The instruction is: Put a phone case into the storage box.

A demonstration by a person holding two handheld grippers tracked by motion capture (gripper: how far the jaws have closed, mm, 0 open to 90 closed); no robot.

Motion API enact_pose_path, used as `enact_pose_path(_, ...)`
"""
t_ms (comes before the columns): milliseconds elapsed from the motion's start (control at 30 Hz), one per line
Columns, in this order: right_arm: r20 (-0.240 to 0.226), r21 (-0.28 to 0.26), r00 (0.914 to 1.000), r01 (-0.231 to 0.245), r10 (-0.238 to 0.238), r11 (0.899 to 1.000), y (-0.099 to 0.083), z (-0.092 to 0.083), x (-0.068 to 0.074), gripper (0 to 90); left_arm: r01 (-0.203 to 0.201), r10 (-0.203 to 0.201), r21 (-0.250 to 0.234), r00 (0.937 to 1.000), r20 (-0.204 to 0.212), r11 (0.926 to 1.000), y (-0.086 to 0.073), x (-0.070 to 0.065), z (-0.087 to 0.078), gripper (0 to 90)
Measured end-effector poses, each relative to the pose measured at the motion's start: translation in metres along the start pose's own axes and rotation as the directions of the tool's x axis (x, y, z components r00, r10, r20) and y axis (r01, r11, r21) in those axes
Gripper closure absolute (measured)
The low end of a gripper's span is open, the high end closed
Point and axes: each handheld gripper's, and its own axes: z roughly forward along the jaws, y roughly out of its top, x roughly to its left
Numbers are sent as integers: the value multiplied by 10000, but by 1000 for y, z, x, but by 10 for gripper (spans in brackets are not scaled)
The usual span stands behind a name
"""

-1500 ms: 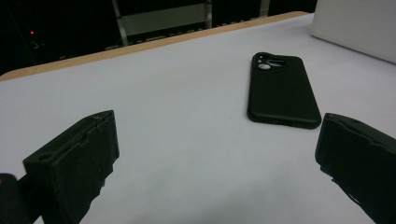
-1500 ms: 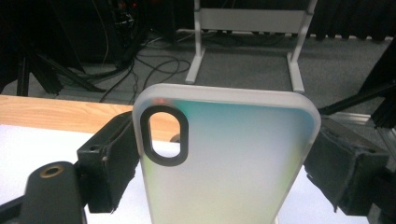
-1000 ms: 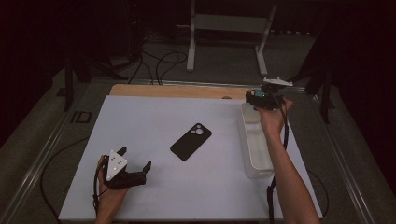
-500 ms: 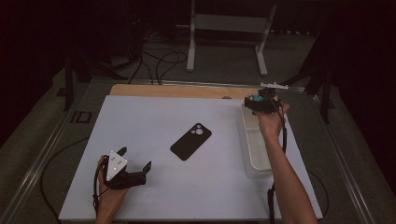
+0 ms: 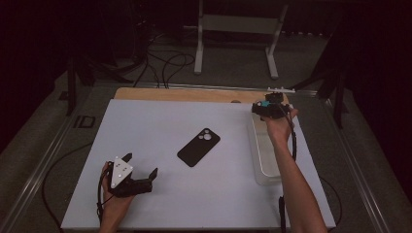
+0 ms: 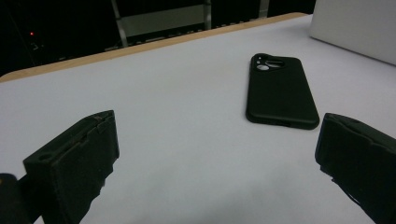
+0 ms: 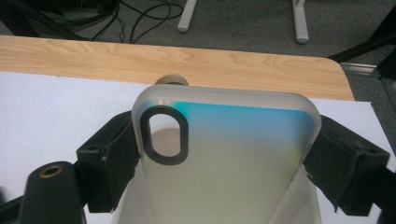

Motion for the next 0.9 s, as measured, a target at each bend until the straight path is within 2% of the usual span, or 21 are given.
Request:
enact_pose_path(267,58,-92,9999,-160,161,9998,0,3,-1,153,5,-5,4,10000,5,10000,0,0,0,1)
enact_pose_path(400,64,-69,9996,-269,269,9996,0,4,-2,99,-14,14,19,10000,10,10000,0,0,0,1)
enact_pose_path(500,100,-112,9996,-247,248,9996,0,4,-3,94,-26,26,26,10000,16,10000,0,0,0,1)
enact_pose_path(733,-12,-415,9997,-232,232,9989,2,-3,-5,92,-5,5,17,10000,14,10000,0,0,0,1)
enact_pose_path(900,-394,-674,9989,-291,265,9973,3,-13,-3,92,-27,27,21,10000,15,10000,0,0,-1,1)
